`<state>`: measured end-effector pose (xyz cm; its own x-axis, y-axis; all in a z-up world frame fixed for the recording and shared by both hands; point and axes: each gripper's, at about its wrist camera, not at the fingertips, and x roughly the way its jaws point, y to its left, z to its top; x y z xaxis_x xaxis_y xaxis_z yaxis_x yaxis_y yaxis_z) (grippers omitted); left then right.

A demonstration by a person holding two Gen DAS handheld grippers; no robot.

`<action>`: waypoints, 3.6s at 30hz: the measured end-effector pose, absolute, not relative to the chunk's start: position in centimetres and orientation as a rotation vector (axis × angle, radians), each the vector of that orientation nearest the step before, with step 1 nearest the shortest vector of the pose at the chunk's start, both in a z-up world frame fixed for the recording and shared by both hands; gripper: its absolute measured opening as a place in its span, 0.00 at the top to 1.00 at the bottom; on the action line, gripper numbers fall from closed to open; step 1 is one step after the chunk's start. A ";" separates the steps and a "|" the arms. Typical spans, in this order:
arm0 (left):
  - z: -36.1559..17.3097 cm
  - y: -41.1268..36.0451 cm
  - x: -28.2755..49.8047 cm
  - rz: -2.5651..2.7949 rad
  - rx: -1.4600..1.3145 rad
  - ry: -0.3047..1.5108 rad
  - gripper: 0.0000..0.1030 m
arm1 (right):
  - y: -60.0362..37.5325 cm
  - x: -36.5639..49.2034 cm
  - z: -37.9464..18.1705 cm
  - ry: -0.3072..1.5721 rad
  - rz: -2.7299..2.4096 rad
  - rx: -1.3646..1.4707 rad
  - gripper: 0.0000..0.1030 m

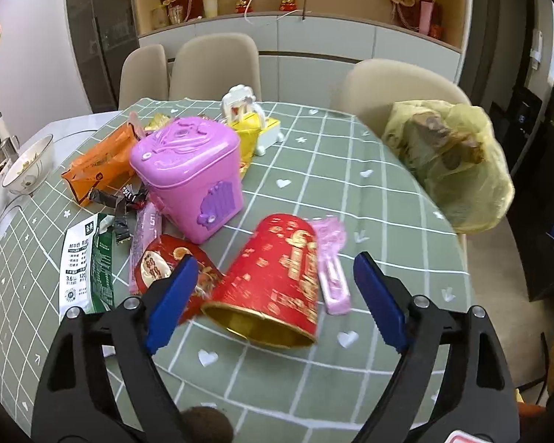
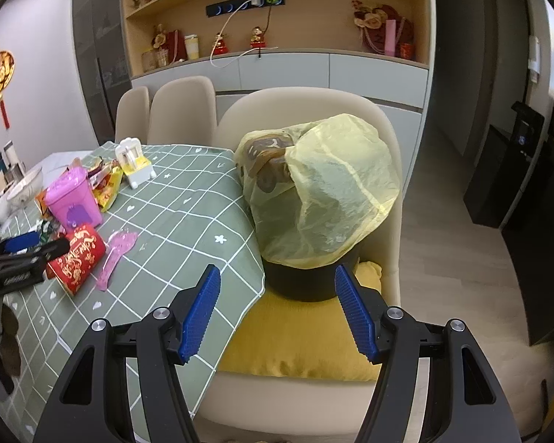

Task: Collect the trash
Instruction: 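Grasp the red paper cup with the left tool while the right tool grasps the pink spoon, then carry the red cup and pink spoon over the yellow trash bag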

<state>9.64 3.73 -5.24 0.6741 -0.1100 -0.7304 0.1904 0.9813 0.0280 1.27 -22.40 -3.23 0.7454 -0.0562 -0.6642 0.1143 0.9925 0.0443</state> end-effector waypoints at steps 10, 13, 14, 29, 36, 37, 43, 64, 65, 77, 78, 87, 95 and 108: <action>-6.2 4.6 11.2 -0.202 0.042 0.931 0.50 | -21.9 4.1 -3.7 0.795 -0.038 0.051 0.41; -5.3 5.1 10.8 -0.198 -0.001 0.917 0.51 | -20.5 6.5 -5.2 0.856 0.033 0.090 0.41; -4.9 5.4 10.6 -0.190 -0.011 0.912 0.51 | -19.8 7.0 -5.5 0.869 0.053 0.095 0.41; -4.1 12.2 9.1 -0.067 -0.087 0.899 0.51 | -7.0 14.2 -8.2 0.919 0.207 0.071 0.45; -4.5 13.5 9.8 -0.092 -0.081 0.880 0.51 | -4.7 16.0 -9.2 0.937 0.182 0.102 0.45; -4.6 13.8 9.9 -0.102 -0.088 0.880 0.51 | -4.5 16.2 -9.3 0.937 0.175 0.098 0.45; -4.6 14.4 11.0 -0.152 -0.116 0.880 0.50 | -3.9 17.7 -9.8 0.968 0.151 0.078 0.58; 1.4 8.2 9.6 -0.237 -0.064 0.768 0.50 | -12.6 12.7 0.2 0.771 0.162 0.024 0.63; 1.8 7.3 9.8 -0.253 -0.065 0.759 0.50 | -13.3 12.6 0.7 0.765 0.153 0.021 0.63; 5.5 -7.6 14.6 -0.486 -0.081 0.710 0.50 | -30.3 12.8 4.3 0.679 -0.032 0.085 0.63; 5.7 -9.5 15.4 -0.512 -0.077 0.710 0.50 | -31.6 13.0 4.5 0.670 -0.044 0.089 0.63; 4.9 -20.2 23.1 -0.584 -0.110 0.731 0.50 | -41.8 15.5 4.8 0.631 -0.128 0.129 0.62; -2.9 -26.4 30.0 -0.503 -0.001 0.926 0.49 | -47.0 18.5 2.4 0.669 -0.159 0.174 0.62; -3.0 -23.9 28.4 -0.519 0.009 0.974 0.32 | -44.9 21.9 1.4 0.684 -0.087 0.202 0.62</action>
